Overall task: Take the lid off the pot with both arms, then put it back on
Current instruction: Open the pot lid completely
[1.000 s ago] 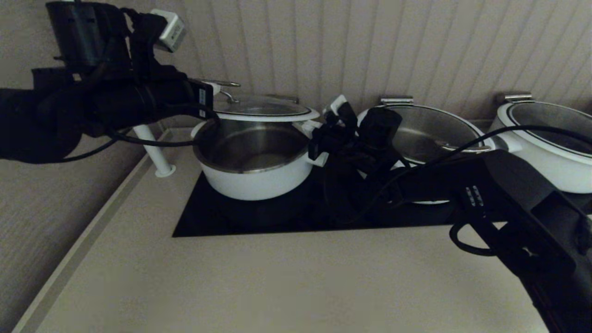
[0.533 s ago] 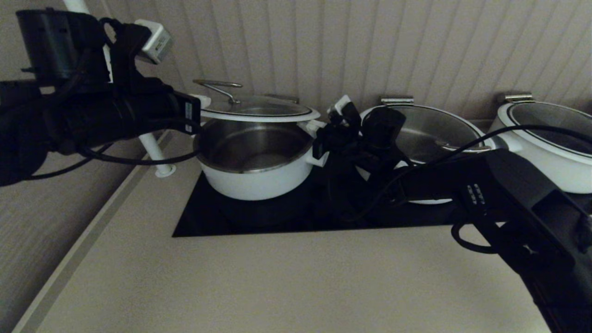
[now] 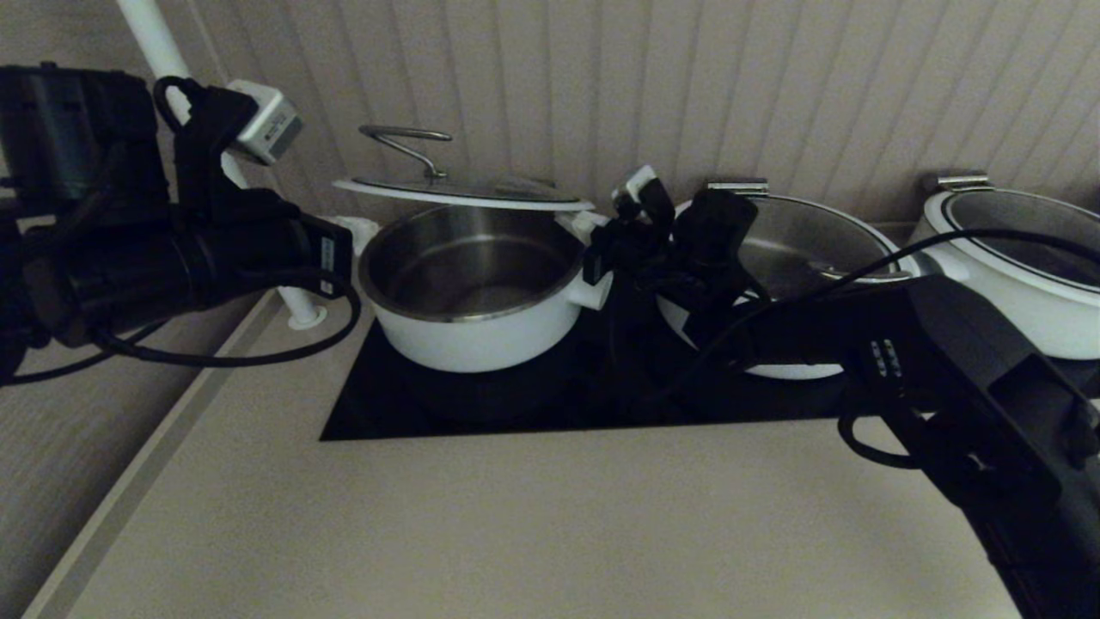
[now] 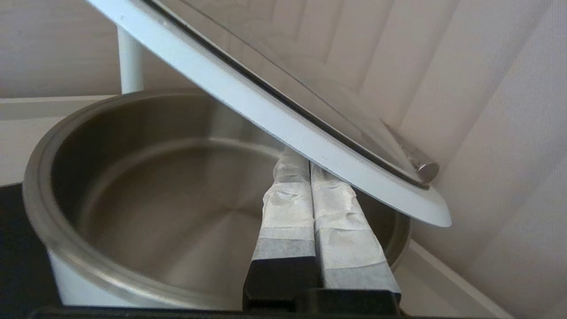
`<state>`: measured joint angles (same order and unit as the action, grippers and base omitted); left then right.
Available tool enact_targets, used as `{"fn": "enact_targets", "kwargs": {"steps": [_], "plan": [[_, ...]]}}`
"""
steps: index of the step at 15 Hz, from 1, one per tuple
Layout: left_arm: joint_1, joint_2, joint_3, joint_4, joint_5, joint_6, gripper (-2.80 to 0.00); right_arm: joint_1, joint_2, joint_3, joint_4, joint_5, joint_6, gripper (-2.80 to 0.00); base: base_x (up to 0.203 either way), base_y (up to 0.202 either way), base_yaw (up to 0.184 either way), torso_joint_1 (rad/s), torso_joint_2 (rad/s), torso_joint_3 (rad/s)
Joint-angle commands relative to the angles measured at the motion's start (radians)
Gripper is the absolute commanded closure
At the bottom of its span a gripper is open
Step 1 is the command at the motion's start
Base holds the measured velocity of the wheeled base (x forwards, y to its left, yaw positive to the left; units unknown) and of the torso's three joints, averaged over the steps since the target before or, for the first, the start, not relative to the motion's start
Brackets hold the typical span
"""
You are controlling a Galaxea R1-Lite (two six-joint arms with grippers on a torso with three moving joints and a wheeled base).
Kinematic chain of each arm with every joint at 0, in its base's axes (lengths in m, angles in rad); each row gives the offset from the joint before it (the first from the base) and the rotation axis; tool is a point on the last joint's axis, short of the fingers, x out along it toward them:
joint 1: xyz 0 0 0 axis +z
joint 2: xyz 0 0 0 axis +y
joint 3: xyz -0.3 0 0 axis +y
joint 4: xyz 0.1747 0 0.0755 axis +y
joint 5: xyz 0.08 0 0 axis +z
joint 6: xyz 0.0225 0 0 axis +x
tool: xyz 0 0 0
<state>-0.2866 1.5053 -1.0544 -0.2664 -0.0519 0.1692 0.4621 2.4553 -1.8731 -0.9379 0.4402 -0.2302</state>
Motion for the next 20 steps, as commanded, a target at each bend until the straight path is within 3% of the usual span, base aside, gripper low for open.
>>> {"fn": "enact_targets", "kwargs": {"steps": [1, 5, 10, 20], "plan": [[0.0, -0.016, 0.013, -0.002, 0.0, 0.0, 0.0, 0.001, 0.008, -0.032, 0.007, 0.003, -0.001, 0.0, 0.0, 0.0, 0.0, 0.0, 0.0, 0.0], [0.0, 0.016, 0.016, -0.022, 0.001, -0.009, 0.0, 0.001, 0.005, -0.034, 0.007, 0.003, -0.001, 0.0, 0.0, 0.0, 0.0, 0.0, 0.0, 0.0], [-0.001, 0.136, 0.018, -0.241, 0.003, -0.006, 0.0, 0.003, -0.004, -0.032, 0.005, 0.003, -0.003, 0.0, 0.0, 0.0, 0.0, 0.0, 0.0, 0.0], [0.001, 0.206, -0.046, -0.267, 0.006, -0.009, 0.0, 0.039, -0.032, -0.014, -0.003, 0.003, -0.02, 0.0, 0.0, 0.0, 0.0, 0.0, 0.0, 0.0]]}}
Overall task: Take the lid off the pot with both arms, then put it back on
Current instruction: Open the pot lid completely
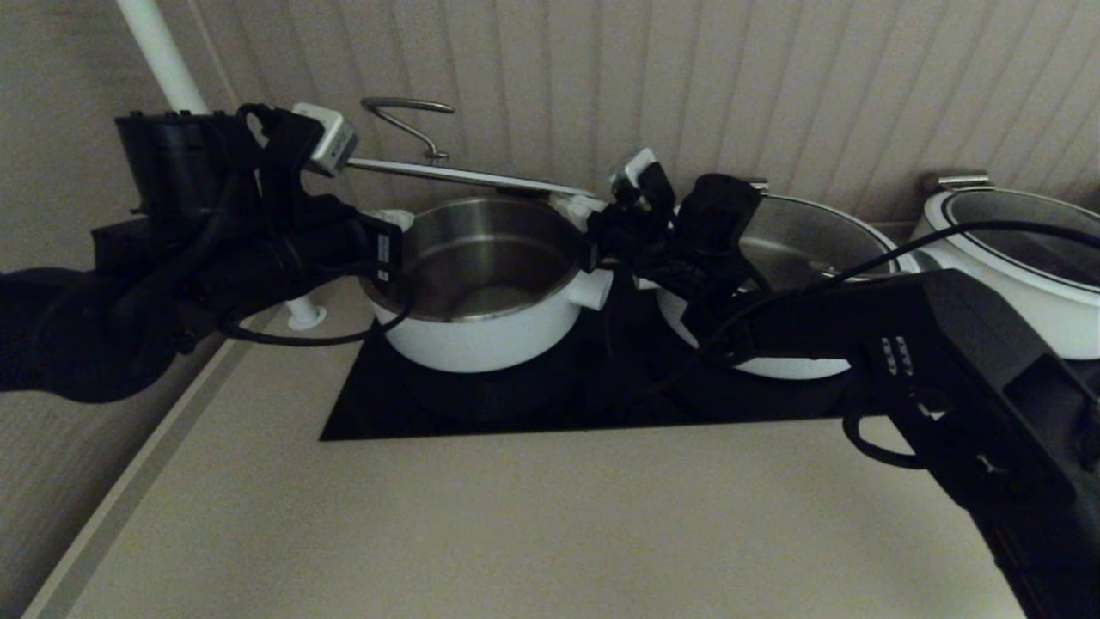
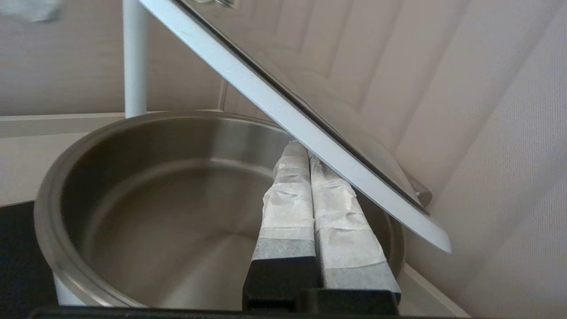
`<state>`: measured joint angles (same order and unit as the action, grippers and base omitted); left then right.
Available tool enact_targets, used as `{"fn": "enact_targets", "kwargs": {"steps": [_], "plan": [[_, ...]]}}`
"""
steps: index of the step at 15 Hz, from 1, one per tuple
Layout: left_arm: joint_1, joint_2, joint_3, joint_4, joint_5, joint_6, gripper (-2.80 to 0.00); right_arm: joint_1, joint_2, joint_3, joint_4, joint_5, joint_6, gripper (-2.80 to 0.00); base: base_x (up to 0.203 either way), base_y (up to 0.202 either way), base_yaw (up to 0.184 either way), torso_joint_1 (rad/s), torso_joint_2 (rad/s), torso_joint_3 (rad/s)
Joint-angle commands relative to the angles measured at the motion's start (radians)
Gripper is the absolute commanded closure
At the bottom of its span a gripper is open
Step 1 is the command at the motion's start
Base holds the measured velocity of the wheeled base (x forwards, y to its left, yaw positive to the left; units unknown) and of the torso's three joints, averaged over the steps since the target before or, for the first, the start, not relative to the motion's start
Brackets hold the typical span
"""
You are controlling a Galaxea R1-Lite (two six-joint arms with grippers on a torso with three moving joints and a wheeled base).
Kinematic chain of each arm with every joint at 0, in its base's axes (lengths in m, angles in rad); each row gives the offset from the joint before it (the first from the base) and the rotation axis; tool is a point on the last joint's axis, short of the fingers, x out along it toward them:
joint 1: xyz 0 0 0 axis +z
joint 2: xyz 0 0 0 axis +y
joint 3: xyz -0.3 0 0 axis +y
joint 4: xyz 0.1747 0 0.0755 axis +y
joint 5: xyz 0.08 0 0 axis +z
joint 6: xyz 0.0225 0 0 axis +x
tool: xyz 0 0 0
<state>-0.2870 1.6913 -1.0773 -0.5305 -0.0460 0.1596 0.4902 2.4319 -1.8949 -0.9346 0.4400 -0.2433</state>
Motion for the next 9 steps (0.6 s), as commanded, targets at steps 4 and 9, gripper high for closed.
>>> {"fn": "enact_targets", "kwargs": {"steps": [4, 9], "plan": [[0.002, 0.057, -0.071, -0.003, 0.001, 0.0, 0.0, 0.046, -0.025, 0.087, -0.049, 0.003, -0.023, 0.0, 0.0, 0.0, 0.0, 0.0, 0.0, 0.0], [0.003, 0.117, -0.145, -0.003, 0.001, 0.001, 0.0, 0.067, -0.09, 0.287, -0.157, 0.005, -0.025, 0.0, 0.0, 0.0, 0.0, 0.0, 0.0, 0.0]]}}
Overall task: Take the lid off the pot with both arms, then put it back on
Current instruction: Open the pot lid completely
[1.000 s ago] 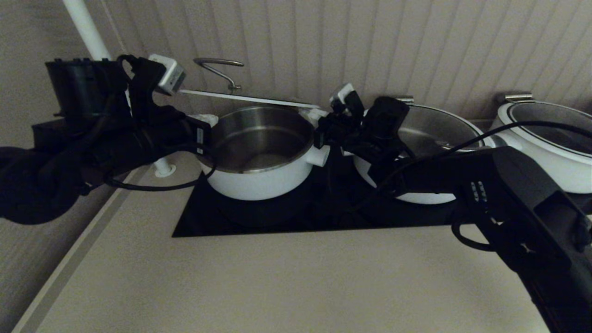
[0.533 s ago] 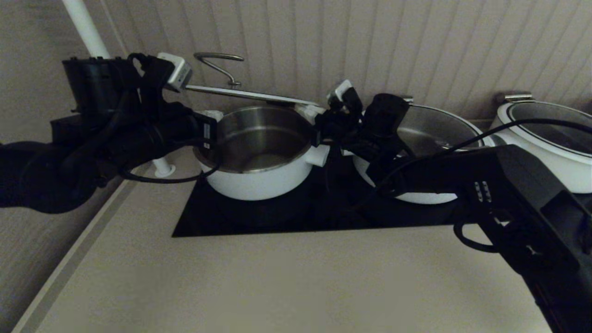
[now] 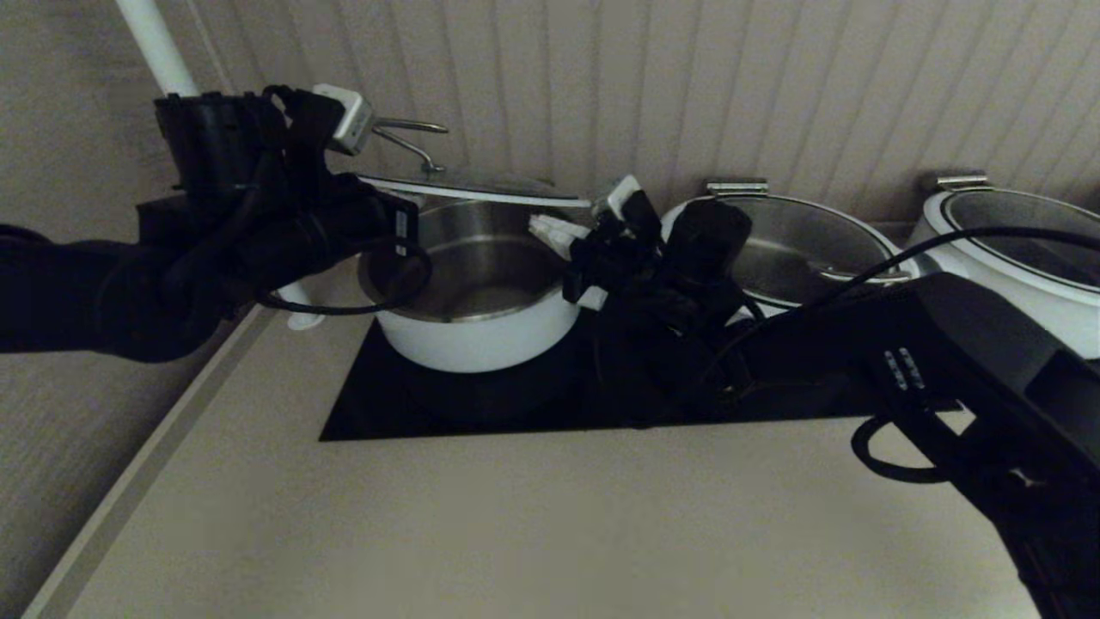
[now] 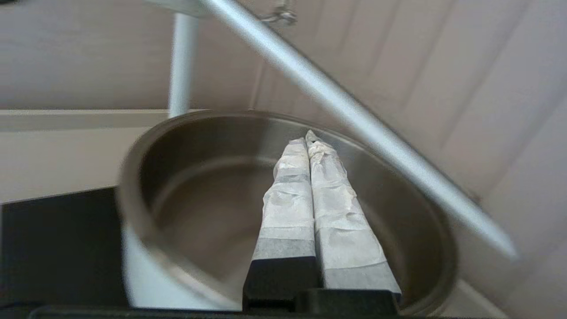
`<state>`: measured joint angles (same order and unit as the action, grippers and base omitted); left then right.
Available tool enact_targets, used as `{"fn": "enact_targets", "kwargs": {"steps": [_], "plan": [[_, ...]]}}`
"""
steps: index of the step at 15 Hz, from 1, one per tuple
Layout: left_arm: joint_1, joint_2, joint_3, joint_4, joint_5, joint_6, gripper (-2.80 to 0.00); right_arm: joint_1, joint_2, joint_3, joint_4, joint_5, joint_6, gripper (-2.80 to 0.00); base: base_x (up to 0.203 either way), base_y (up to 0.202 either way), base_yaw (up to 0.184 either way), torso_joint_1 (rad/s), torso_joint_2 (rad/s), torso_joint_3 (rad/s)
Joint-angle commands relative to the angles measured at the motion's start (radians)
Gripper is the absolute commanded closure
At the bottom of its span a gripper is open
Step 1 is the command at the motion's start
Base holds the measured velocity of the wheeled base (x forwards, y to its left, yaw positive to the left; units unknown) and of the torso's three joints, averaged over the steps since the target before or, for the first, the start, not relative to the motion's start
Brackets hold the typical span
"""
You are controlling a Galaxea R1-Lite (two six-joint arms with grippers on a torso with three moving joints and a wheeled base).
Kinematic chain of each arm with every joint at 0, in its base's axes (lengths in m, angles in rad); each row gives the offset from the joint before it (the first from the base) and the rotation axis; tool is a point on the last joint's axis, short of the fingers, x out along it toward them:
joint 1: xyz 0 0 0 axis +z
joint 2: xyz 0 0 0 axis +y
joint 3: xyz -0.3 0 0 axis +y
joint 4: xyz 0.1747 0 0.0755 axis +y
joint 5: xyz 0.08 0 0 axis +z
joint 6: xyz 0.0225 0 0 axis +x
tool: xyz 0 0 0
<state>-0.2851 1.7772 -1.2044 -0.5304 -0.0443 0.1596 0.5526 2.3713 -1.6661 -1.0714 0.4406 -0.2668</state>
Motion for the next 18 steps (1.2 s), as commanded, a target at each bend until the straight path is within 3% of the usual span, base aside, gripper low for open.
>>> {"fn": "enact_targets", "kwargs": {"steps": [1, 7, 15, 18], "plan": [[0.001, 0.036, -0.021, -0.003, 0.0, 0.001, 0.0, 0.005, -0.044, 0.089, -0.038, 0.004, -0.002, 0.0, 0.0, 0.0, 0.0, 0.0, 0.0, 0.0], [0.001, 0.036, -0.021, -0.003, 0.0, 0.001, 0.0, 0.01, -0.181, 0.318, -0.117, 0.004, -0.002, 0.0, 0.0, 0.0, 0.0, 0.0, 0.0, 0.0], [0.001, 0.024, -0.021, -0.003, 0.001, 0.001, 0.0, -0.001, -0.564, 0.891, -0.191, -0.004, -0.002, 0.0, 0.0, 0.0, 0.0, 0.0, 0.0, 0.0], [0.001, 0.025, -0.021, -0.003, 0.001, 0.003, 0.0, -0.045, -0.756, 1.071, -0.161, -0.088, 0.04, 0.0, 0.0, 0.0, 0.0, 0.0, 0.0, 0.0]]}}
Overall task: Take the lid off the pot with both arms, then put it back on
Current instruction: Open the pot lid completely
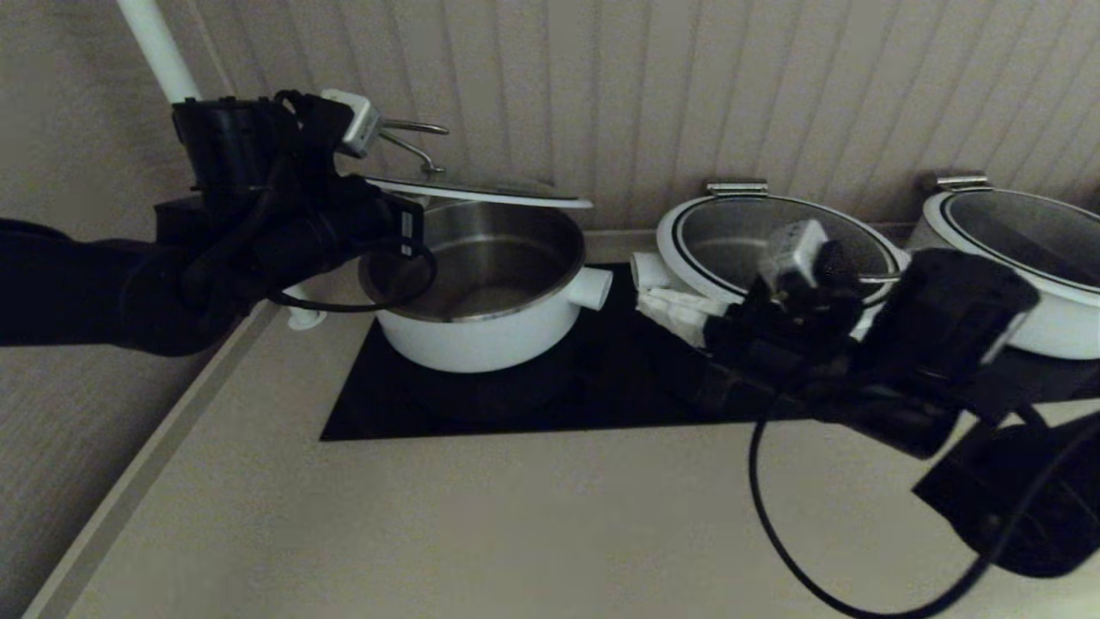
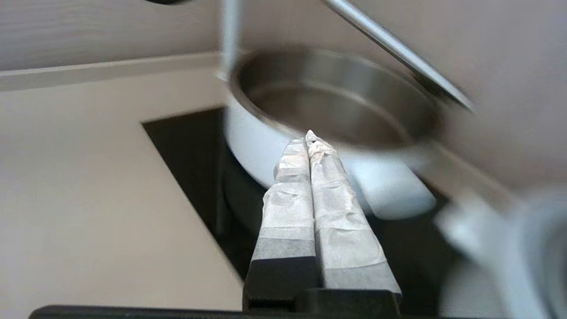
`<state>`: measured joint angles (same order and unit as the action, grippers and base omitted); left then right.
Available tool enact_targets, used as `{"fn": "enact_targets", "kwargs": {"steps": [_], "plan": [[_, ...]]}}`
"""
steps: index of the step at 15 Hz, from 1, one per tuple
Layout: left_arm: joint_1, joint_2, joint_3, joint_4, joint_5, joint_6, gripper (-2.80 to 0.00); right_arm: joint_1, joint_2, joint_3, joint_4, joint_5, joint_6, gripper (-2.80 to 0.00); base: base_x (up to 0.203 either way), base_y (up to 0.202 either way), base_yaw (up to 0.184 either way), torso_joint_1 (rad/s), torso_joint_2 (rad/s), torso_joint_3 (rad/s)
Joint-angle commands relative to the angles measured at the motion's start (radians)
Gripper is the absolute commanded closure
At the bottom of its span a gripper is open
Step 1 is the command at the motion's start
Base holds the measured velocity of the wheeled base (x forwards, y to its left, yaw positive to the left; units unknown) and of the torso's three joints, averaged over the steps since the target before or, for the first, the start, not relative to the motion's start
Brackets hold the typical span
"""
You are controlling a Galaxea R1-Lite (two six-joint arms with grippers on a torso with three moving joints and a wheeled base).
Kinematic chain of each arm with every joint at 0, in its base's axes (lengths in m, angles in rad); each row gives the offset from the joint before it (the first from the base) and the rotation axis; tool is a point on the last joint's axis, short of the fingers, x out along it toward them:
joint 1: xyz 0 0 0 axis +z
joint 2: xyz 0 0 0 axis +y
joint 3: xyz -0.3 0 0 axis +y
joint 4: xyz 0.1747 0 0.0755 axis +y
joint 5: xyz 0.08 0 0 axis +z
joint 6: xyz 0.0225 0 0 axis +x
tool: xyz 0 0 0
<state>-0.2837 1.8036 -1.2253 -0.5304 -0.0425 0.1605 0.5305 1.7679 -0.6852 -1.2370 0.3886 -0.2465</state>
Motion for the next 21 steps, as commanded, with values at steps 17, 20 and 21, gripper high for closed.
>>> {"fn": "enact_targets", "kwargs": {"steps": [17, 20, 21], "plan": [[0.0, -0.004, -0.011, -0.005, -0.002, 0.004, 0.0, -0.146, -1.056, 0.685, 0.771, -0.423, 0.3, 0.0, 0.0, 0.0, 0.0, 0.0, 0.0, 0.0], [0.0, -0.003, -0.011, -0.004, -0.002, 0.004, 0.0, -0.142, -1.34, 0.683, 1.051, -0.377, 0.243, 0.0, 0.0, 0.0, 0.0, 0.0, 0.0, 0.0], [-0.001, -0.003, -0.011, -0.004, -0.002, 0.004, 0.0, -0.135, -1.42, 0.678, 1.149, -0.369, 0.229, 0.0, 0.0, 0.0, 0.0, 0.0, 0.0, 0.0]]}}
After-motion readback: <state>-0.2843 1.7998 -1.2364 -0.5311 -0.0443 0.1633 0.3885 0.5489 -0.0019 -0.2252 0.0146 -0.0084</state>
